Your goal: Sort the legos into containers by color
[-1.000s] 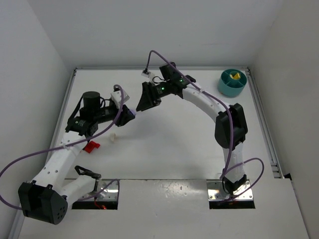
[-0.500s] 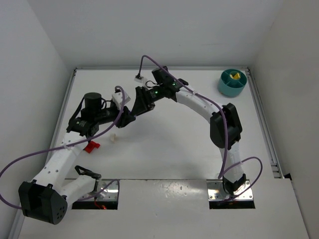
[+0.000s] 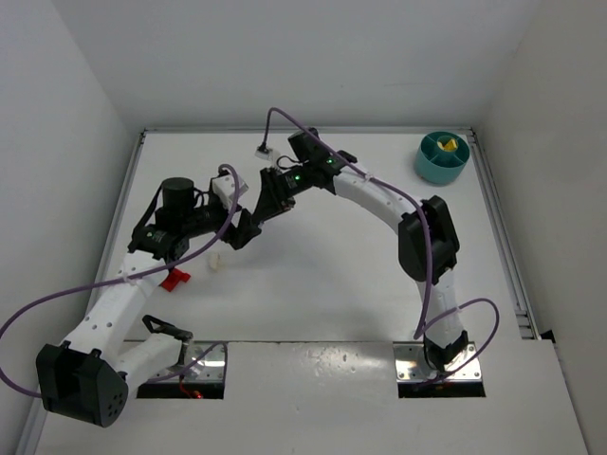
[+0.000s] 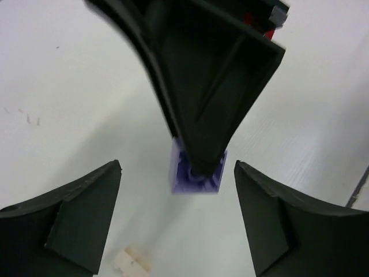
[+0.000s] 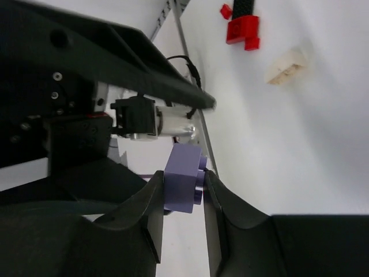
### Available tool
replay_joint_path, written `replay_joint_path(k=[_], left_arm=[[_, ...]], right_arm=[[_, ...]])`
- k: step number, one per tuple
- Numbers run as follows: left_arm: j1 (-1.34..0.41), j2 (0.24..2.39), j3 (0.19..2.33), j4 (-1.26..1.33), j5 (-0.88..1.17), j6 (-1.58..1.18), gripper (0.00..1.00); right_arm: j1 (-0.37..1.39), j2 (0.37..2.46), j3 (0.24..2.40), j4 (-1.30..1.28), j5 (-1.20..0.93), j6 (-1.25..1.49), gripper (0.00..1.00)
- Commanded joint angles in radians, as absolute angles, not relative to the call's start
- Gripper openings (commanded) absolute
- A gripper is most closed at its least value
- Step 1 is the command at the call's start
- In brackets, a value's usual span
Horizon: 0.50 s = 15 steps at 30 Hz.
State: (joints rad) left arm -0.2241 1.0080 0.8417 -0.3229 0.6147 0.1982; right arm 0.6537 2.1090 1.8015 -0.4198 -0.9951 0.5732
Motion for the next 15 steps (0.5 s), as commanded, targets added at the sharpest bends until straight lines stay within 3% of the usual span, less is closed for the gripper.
replay_joint_path(k=[1, 4, 15], left_arm=[[-0.230, 0.989, 0.842, -0.288, 0.525, 0.176, 0.88], [-0.230, 0.971, 0.842, -0.316, 0.437, 0.176, 0.99], [-0.173, 1.006, 0.896, -0.428, 0.239, 0.120, 0.99]], right_arm=[[0.589, 2.054, 1.813, -0.495, -0.959, 0.454, 0.05], [0.491, 2.043, 1.833, -0.583, -0.850, 0.368, 0.04], [0.025, 2.016, 1.925, -0.726, -0.315, 0.026, 0.02]])
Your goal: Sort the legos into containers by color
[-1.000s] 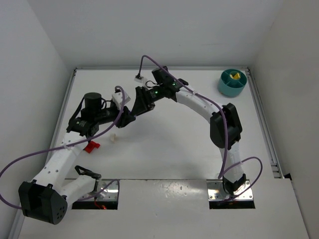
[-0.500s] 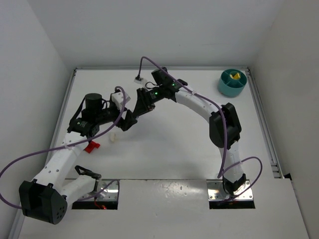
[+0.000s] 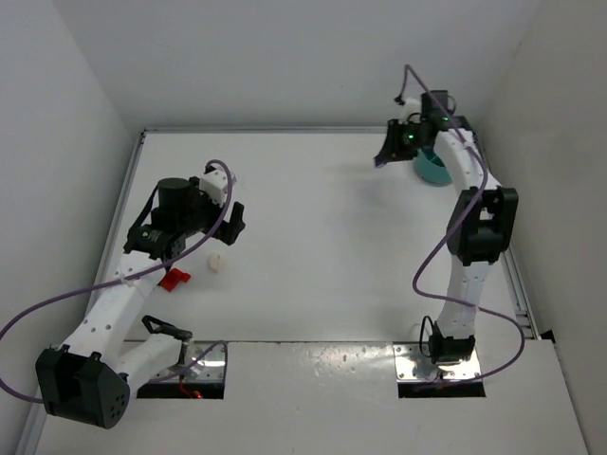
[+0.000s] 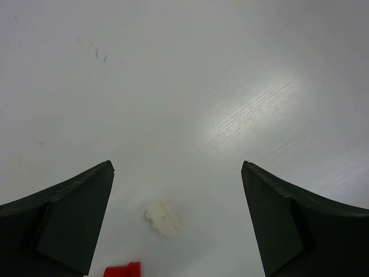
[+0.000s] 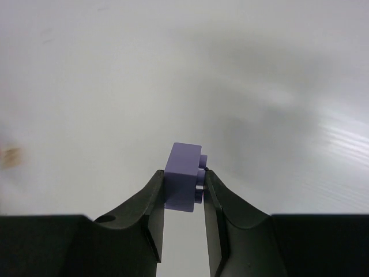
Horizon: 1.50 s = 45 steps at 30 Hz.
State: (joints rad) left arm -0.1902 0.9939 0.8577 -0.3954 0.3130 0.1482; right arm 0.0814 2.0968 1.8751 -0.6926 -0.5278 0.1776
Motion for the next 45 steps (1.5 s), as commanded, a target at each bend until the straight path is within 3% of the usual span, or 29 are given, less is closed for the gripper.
replay_joint_path(k=[1, 11, 34, 41, 45], left_arm=[[-0.173, 1.006, 0.896, -0.428, 0.230, 0.120, 0.99], [-0.173, 1.006, 0.877, -0.419, 0.230, 0.110, 0.99], [-0.173, 1.026, 0.836, -0.390, 0.244, 0.118, 0.99], [-0.173, 1.026, 0.845, -0.390, 0.226, 0.118, 0.99], [-0.173, 1.026, 0.845, -0.399, 0.203, 0.118, 0.99]], right_arm=[[-0.013, 2.016, 1.934, -0.709, -0.287, -0.030, 0.02], [-0.178, 2.210, 2.198, -0.764, -0.193, -0.132, 0.02], [-0.227, 2.284, 2.187, -0.782, -0.133, -0.258, 0.05], [-0.236, 2.284, 2.178, -0.773, -0.106, -0.258, 0.19], [-0.236, 2.284, 2.168, -0.773, -0.097, -0.258, 0.40]])
